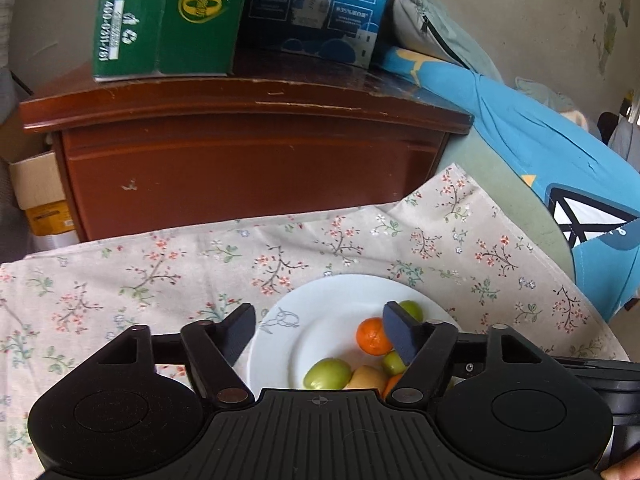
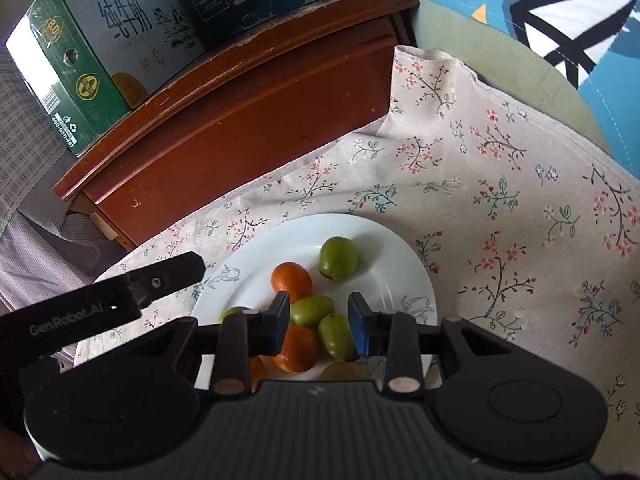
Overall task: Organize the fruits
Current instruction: 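Open both grippers to release the mandarin and lime on the plate, then withdraw both tools back toward the remaining mandarins and cherry tomatoes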
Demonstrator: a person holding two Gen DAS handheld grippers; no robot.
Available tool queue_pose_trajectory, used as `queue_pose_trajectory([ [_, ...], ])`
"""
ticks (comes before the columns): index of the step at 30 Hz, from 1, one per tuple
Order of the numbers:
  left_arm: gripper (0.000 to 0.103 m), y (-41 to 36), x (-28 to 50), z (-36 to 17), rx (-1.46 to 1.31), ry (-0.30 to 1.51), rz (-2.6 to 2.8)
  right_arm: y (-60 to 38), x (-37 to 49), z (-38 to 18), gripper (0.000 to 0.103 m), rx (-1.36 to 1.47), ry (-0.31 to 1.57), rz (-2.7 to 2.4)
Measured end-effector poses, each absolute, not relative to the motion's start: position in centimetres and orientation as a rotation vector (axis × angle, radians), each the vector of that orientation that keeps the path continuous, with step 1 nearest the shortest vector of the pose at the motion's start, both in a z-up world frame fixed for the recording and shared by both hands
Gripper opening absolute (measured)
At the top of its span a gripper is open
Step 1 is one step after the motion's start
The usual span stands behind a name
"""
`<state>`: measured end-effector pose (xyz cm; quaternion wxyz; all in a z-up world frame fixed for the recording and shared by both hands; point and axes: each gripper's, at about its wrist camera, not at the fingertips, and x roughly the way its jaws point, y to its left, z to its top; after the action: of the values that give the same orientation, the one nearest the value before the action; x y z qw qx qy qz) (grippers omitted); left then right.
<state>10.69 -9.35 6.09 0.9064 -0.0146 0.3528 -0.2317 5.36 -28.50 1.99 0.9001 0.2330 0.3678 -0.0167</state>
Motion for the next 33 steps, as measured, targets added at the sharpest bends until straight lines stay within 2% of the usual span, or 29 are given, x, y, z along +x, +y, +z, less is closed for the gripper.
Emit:
queue_pose_trajectory([
  [13,0.079,-5.8,7.4,8.1,0.031,0.746,-0.428,-26.8,3.2,3.0,0.034,0.472,0.765,0.028],
  [33,0.080,-1.5,3.2,7.7,0.042,0.805,-0.330,-21.1,-2.0,2.2,0.034,0.385,0.820,0.174],
])
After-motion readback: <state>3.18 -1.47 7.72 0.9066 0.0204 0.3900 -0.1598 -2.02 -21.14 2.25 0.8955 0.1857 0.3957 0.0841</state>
